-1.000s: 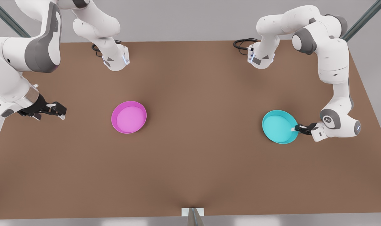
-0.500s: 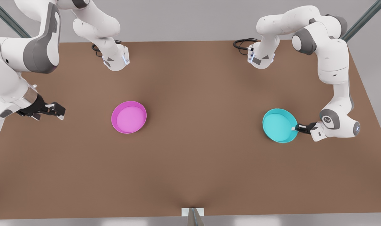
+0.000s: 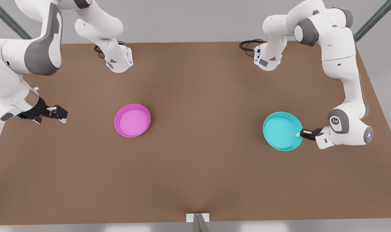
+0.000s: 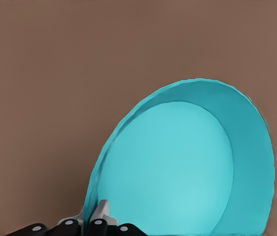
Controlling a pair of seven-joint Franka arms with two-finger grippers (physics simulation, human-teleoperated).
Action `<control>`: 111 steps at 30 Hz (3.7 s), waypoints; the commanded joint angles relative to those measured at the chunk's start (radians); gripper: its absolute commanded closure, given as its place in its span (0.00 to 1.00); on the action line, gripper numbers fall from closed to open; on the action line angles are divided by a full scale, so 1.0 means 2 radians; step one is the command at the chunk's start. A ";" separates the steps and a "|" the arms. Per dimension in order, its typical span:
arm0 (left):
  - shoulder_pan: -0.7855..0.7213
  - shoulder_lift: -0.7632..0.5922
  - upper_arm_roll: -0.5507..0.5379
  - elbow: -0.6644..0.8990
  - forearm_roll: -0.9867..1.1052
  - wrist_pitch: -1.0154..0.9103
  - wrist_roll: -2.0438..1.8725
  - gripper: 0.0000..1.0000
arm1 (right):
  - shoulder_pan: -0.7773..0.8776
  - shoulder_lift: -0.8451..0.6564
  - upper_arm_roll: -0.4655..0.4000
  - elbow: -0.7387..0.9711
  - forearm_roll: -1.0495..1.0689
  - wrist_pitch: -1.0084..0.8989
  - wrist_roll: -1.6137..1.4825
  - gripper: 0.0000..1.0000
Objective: Flip the blue plate over with the left arm, and stack the pink plate on top of the blue plate with the right arm
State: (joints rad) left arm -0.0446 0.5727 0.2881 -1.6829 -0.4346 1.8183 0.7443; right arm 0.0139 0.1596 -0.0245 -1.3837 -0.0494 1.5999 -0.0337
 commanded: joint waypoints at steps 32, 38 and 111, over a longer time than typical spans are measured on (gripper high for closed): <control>-0.354 -0.035 -0.002 0.102 0.490 0.035 -0.368 0.79 | -0.015 -0.002 0.001 0.023 0.009 -0.037 -0.002 0.00; -0.389 -0.022 -0.002 0.101 0.615 0.086 -0.440 0.79 | -0.015 -0.002 0.001 0.022 0.009 -0.038 0.000 0.00; -0.037 -0.205 -0.160 0.138 0.251 -0.180 -0.405 0.00 | -0.077 -0.024 0.011 -0.308 0.141 0.204 -0.226 0.00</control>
State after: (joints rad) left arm -0.1197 0.1699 -0.0300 -1.4067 0.0640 1.4588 -0.0660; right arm -0.1154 0.1095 0.0017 -2.0161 0.2324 2.0261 -0.4863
